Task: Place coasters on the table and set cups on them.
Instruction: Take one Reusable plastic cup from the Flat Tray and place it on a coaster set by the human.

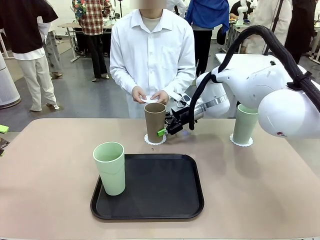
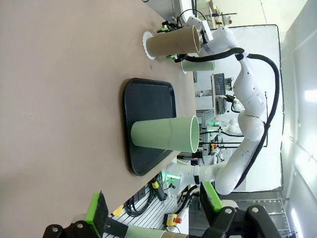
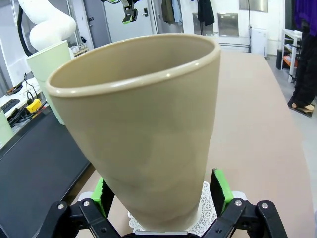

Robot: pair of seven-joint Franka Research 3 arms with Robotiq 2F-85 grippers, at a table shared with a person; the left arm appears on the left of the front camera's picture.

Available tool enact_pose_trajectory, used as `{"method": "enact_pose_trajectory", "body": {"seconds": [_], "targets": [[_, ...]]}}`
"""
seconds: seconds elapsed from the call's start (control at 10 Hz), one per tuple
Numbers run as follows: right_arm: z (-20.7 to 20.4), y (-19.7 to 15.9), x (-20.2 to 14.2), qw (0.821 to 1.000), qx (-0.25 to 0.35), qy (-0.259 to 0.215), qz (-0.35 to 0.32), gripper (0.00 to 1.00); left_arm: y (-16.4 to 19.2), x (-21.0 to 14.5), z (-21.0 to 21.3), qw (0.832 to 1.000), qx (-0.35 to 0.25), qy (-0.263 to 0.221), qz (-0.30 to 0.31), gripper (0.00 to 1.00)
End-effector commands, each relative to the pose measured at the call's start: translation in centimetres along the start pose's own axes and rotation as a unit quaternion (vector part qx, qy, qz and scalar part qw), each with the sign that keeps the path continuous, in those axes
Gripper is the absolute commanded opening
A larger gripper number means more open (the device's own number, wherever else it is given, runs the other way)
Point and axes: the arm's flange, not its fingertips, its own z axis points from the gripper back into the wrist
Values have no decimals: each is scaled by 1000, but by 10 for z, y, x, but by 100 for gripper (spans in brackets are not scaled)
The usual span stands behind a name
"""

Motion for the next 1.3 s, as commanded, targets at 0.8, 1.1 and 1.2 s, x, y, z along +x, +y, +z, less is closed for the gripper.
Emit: {"method": "enact_pose_trajectory", "body": {"seconds": [0.8, 1.1, 1.2], "targets": [[45, 19, 18, 989, -23, 140, -49, 100, -1, 0, 1, 1000, -6, -4, 0, 100], [83, 75, 81, 953, -110, 221, -174, 100, -1, 0, 1, 1000, -6, -4, 0, 100], [92, 95, 105, 935, -151, 247, -206, 100, -1, 0, 1, 1000, -6, -4, 0, 100]]}}
